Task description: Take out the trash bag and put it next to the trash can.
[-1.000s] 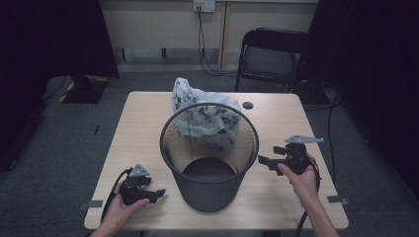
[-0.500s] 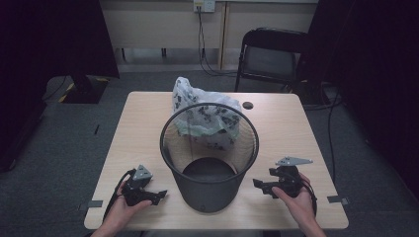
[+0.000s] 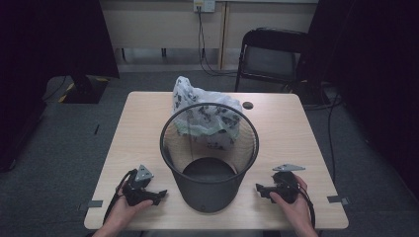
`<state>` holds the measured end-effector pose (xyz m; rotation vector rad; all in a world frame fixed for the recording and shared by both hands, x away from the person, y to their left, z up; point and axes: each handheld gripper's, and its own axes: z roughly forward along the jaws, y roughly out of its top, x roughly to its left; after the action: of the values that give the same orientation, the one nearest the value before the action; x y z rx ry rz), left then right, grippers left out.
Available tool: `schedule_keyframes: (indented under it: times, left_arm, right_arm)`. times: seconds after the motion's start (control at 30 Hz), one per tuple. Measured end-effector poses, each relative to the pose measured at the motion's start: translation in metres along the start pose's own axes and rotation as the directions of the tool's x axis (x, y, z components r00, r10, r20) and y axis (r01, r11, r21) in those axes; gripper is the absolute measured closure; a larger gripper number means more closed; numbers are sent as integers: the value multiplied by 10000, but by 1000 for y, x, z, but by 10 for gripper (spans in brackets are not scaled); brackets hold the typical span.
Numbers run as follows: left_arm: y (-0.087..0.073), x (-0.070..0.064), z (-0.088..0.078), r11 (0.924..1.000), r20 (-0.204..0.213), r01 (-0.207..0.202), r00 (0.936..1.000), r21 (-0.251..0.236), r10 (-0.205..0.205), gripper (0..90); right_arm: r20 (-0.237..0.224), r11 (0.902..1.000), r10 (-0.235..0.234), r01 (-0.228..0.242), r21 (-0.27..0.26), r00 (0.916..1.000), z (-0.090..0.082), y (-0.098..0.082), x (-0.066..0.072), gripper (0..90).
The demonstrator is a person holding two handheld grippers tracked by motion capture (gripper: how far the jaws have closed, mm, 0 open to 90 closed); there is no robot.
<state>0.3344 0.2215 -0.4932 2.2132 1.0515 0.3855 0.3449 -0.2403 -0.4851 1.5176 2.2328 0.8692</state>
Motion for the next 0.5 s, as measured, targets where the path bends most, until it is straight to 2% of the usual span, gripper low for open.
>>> schedule_keyframes:
  times: [0.03,0.07,0.1,0.13,0.2,0.23,0.33,0.5]
  left_arm:
    - [0,0,0,10000,5,-2,10000,-7,2,127]
    - [0,0,1,10000,10,-27,10000,-49,27,124]
    - [0,0,1,10000,10,-27,10000,-49,27,120]
    - [0,0,2,9999,-17,39,10000,-123,-39,116]
    - [0,0,2,9999,-45,2,10000,-114,-3,112]
    - [0,-1,3,9999,-83,37,10000,-138,-38,94]
    - [0,-3,5,9996,-122,118,9999,-258,-121,55]
    - [0,-4,7,9996,-164,115,9998,-251,-119,21]
  right_arm:
    - [119,10000,48,-48,-72,9999,1,0,2,156]
    - [294,9999,-90,94,-143,9995,2,-1,3,155]
    - [294,9999,-90,94,-143,9995,2,-1,3,155]
    - [770,9985,-304,338,-433,9966,6,-3,5,140]
    - [845,9976,-365,413,-560,9958,7,-5,7,126]
    - [882,9951,-402,478,-864,9953,10,-7,7,101]
    - [837,9915,-397,496,-1206,9957,13,-9,6,61]
    - [837,9916,-438,535,-1180,9955,14,-9,6,53]
